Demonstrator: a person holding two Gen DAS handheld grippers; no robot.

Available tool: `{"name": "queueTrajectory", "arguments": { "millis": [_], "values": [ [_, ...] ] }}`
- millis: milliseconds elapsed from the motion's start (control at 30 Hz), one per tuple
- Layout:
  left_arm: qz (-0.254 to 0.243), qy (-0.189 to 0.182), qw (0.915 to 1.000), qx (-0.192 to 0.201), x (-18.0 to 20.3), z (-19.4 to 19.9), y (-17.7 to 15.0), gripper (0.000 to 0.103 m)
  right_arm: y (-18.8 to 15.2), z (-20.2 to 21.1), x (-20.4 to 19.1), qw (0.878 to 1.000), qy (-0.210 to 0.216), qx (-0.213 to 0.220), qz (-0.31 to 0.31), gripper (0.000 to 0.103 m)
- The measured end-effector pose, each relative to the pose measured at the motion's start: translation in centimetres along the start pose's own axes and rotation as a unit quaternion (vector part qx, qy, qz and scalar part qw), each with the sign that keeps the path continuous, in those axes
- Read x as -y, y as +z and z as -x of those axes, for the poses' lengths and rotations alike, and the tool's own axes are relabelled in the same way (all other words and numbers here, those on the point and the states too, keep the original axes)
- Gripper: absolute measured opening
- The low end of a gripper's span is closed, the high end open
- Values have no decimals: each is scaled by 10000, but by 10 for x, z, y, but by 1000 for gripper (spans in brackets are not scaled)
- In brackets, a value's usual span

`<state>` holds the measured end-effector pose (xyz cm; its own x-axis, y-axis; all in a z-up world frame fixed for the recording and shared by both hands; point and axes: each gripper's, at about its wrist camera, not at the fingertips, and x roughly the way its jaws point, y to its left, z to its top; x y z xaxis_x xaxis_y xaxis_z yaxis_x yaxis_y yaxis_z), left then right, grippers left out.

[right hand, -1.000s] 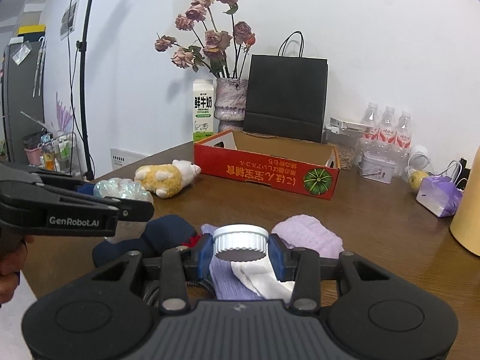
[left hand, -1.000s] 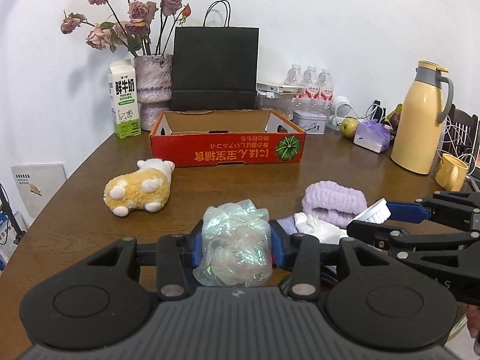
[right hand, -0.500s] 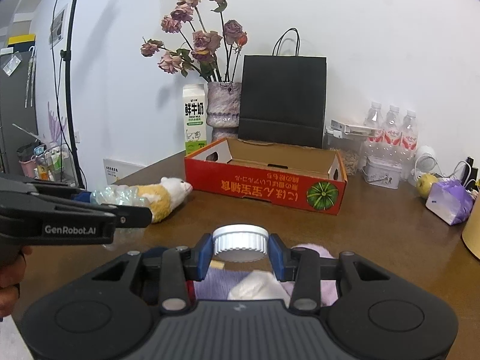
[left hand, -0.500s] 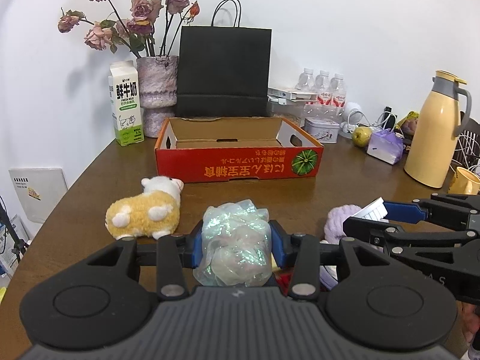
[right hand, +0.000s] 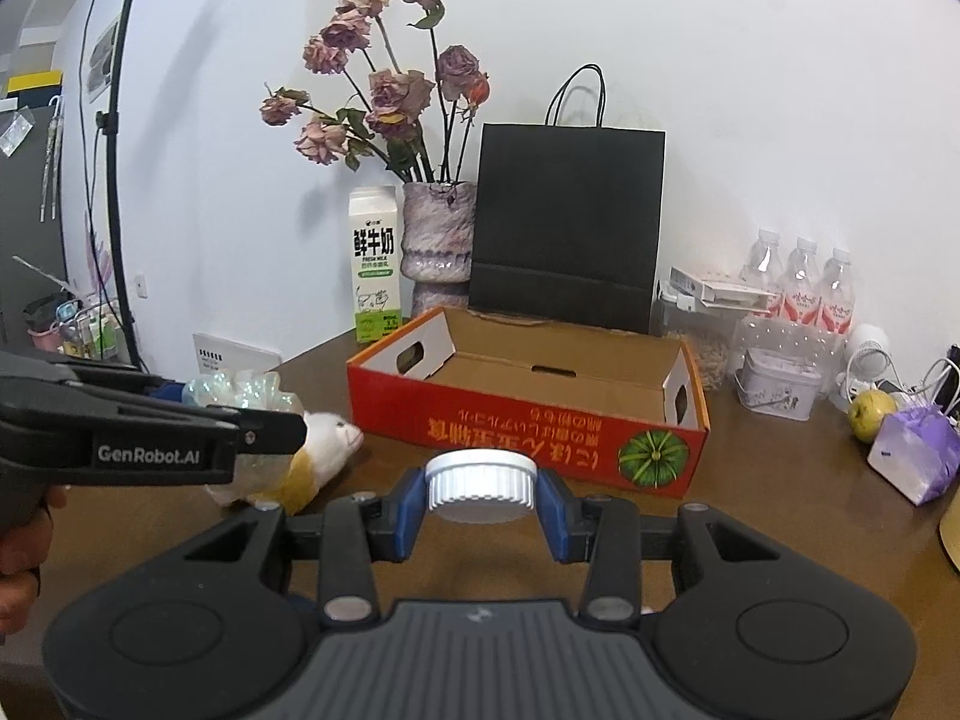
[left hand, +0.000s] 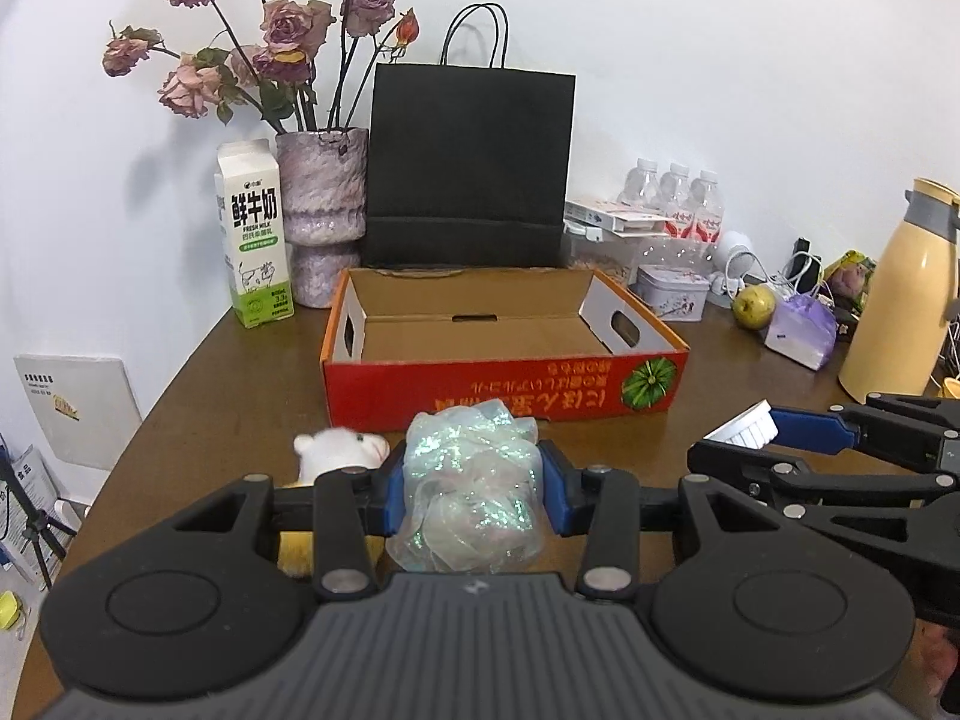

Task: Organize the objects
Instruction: 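Carry the lid and plastic bag with both grippers toward the red cardboard box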

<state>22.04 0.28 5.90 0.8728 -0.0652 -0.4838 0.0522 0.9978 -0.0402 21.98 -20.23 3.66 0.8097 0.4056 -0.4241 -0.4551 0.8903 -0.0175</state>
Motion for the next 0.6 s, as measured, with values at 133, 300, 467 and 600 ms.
{"name": "queueTrajectory", "arguments": {
  "millis": [133, 300, 467, 600],
  "values": [
    [40, -12, 10000, 17, -2, -14, 13, 43, 13, -17, 6, 10000, -4, -5, -17, 39],
    [34, -30, 10000, 19, -3, -33, 28, 43, 27, -38, 16, 10000, -22, -35, -49, 39],
    [51, -27, 10000, -37, -5, -57, 42, 44, 38, -63, 28, 9999, -59, -128, -97, 39],
    [74, -20, 9999, -68, -6, -74, 54, 43, 50, -83, 37, 9997, -97, -192, -98, 39]
  ]
}}
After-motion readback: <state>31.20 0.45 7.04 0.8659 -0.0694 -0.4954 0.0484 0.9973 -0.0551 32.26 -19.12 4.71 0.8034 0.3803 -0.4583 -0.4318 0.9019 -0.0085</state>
